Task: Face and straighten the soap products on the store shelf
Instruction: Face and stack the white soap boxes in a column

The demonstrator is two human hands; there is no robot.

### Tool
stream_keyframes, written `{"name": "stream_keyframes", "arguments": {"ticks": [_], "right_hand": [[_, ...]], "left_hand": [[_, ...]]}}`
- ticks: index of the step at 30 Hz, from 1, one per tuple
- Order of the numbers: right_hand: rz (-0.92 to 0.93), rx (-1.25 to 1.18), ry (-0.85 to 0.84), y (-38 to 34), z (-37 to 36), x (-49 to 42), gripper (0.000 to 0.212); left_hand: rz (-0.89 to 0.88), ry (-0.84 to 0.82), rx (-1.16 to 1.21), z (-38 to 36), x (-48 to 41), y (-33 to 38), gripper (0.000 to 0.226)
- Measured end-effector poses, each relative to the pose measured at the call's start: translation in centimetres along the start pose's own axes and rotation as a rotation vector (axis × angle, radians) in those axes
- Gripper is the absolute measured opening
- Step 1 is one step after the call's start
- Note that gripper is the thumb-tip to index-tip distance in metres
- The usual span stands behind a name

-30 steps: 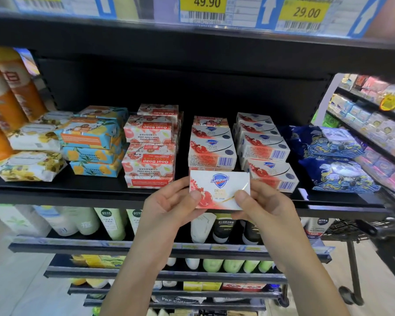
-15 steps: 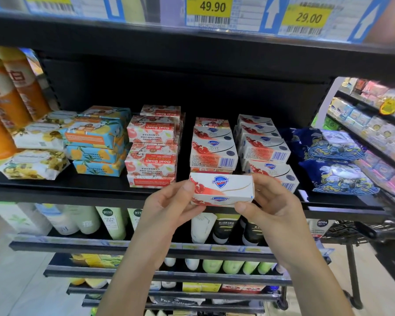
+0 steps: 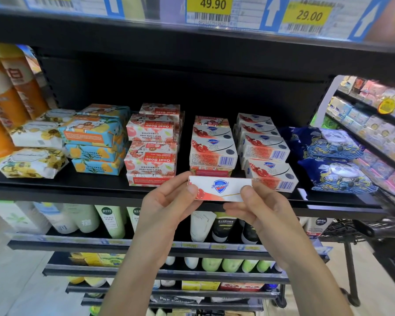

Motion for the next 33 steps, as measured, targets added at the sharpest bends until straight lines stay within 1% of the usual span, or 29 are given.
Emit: {"name": "stream_keyframes", "arguments": {"ticks": [4,6,8,12,17,22,24,26,28,30,33], "right_hand": [[0.003,-0.098,-0.021,-0.2,-0.5,0.1,0.076],[0.006,-0.143,-0.028,-0.3,-0.5,0.1,0.06],[0.029,-0.137,-0.042,-0.6,-0.4,0.2,0.053],[0.109,-0.116,-0.073,-1.1,0.0,0.4,0.056],[0.166,-0.135,-0.143,-1.4,-0.3,0.5,0.069],[0.131,-0.113,-0.185,-0.9,-0.5,0.4,0.079],[0.085,-0.096,-0.158,-0.6,-0.5,0.4,0.088],[0.051,-0.079,-0.089,-0.4,-0.4,0.3,0.091],[0.044,-0.072,-0.026,-0.4,-0.2,0.3,0.082],[0.051,-0.053,0.017,-0.3,0.1,0.2,0.064],[0.074,-0.048,0.037,-0.5,0.4,0.3,0.049]], "left_hand": [[0.008,-0.008,0.005,-0.2,0.0,-0.1,0.055],[0.012,-0.009,-0.021,-0.2,0.1,0.0,0.053],[0.02,-0.02,-0.054,-0.4,0.1,0.0,0.05],[0.031,-0.021,-0.033,-0.2,0.2,0.0,0.054],[0.075,-0.069,-0.032,-0.4,0.2,-0.4,0.041],[0.06,-0.079,-0.063,-0.3,0.1,-0.2,0.045],[0.046,-0.082,-0.052,-0.2,0.1,-0.1,0.045],[0.037,-0.074,-0.035,-0.2,0.1,-0.1,0.047],[0.03,-0.076,-0.037,-0.3,0.1,-0.2,0.05],[0.03,-0.082,-0.042,-0.3,0.1,-0.4,0.052],[0.029,-0.083,-0.048,-0.5,0.2,-0.4,0.05]]}}
Point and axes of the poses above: each hand's wrist, its own x-axis away from the middle knuckle, its own z-axis out of the back of the hand, y = z × x, the point moved 9 cm from there along -x, towards the middle knuckle, and after that the axes turned 3 degrees about z, right-handed, at the moved point
